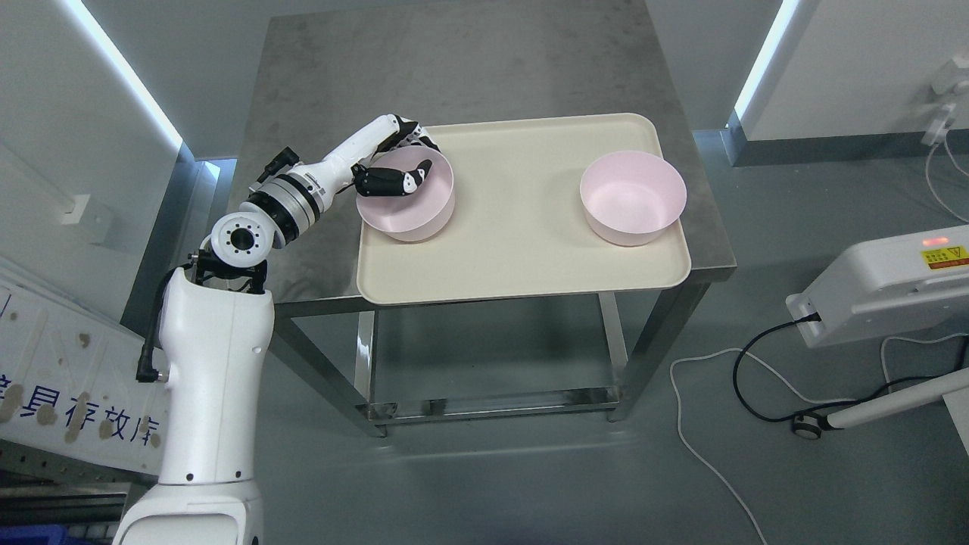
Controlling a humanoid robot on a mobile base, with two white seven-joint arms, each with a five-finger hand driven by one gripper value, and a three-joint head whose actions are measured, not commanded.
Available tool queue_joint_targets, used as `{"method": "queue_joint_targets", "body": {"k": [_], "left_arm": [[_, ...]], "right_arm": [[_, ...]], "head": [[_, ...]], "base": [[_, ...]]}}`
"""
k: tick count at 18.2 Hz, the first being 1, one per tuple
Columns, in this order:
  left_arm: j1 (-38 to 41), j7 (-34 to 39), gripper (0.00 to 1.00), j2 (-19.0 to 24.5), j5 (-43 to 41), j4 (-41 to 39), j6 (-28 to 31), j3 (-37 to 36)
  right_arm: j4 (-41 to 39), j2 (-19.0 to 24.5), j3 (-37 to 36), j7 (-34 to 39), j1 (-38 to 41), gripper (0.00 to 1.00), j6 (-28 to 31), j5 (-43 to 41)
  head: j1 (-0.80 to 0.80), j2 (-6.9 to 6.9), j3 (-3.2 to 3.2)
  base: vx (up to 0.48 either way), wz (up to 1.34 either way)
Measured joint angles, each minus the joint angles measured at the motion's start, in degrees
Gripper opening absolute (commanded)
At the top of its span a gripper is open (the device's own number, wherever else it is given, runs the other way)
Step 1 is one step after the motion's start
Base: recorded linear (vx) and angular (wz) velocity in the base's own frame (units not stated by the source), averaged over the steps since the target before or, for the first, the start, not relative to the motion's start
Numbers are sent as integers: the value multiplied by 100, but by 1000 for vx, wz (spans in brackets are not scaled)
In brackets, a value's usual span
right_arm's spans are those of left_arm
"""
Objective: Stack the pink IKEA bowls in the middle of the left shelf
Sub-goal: 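Lift the pink bowl with the left hand and lower it into the other bowl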
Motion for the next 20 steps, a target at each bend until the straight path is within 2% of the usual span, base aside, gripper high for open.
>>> {"method": "queue_joint_targets", "body": {"k": [6, 10, 14, 20], "left_arm": [[-260, 26, 1, -255, 83, -43, 32, 240], [-486, 8, 1, -357, 110, -135, 48, -5], [-1023, 118, 1, -441, 316, -213, 251, -966], [-1729, 983, 2, -504, 1006, -137, 598, -2741]], "right_arm": [[0, 0, 0, 0, 0, 100, 0, 0], [0, 0, 0, 0, 0, 100, 0, 0], [0, 0, 0, 0, -1, 100, 0, 0], [0, 0, 0, 0, -2, 100, 0, 0]], "head": [[0, 0, 0], [0, 0, 0], [0, 0, 0], [0, 0, 0]], "base": [[0, 0], [0, 0], [0, 0], [0, 0]]}}
